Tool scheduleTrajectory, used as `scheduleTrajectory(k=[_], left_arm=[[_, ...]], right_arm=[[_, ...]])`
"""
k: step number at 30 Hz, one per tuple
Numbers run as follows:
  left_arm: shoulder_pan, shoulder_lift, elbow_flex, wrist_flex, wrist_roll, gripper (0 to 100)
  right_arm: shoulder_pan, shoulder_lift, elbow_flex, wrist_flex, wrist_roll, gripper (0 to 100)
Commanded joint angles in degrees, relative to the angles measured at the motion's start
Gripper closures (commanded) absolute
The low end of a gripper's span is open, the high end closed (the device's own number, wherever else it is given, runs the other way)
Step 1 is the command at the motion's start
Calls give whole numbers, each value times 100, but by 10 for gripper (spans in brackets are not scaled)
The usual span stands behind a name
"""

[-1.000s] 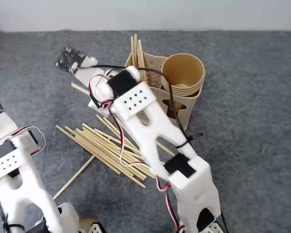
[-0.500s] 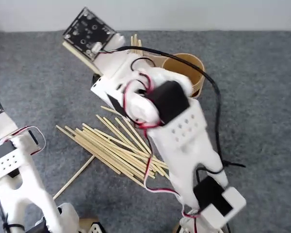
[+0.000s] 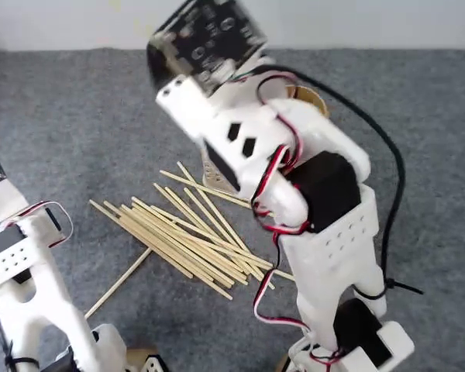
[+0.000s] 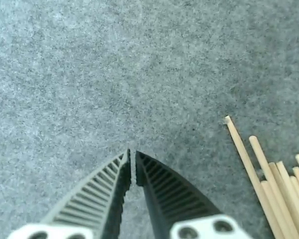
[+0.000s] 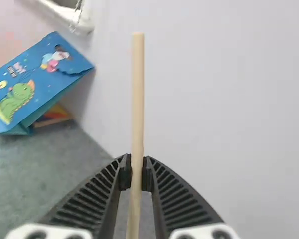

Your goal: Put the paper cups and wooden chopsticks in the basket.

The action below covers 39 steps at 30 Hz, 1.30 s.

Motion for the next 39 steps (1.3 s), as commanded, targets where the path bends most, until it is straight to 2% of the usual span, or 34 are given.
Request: scheduleTrajectory(k=[1,7,21,25,31,39], left_arm=[[-44,-211,-22,-70,44,984],[-44,-211,-22,-79,44,984],[-44,-211,-22,-62,44,984],[-44,-211,-4,-62,44,984],[-35,-211,66,-88,44,984],[-35,-211,31,-53,44,984]], right_arm=[[330,-48,-167,-585,-62,991],[664,699,-176,-1007,-88,991],[1288,2246,-176,-1270,-1371,990],[1455,2387,-176,-980,-1723,972],[1402,2176,-246,-303,-1767,768],[1235,1437,-264,523,-1723,834]])
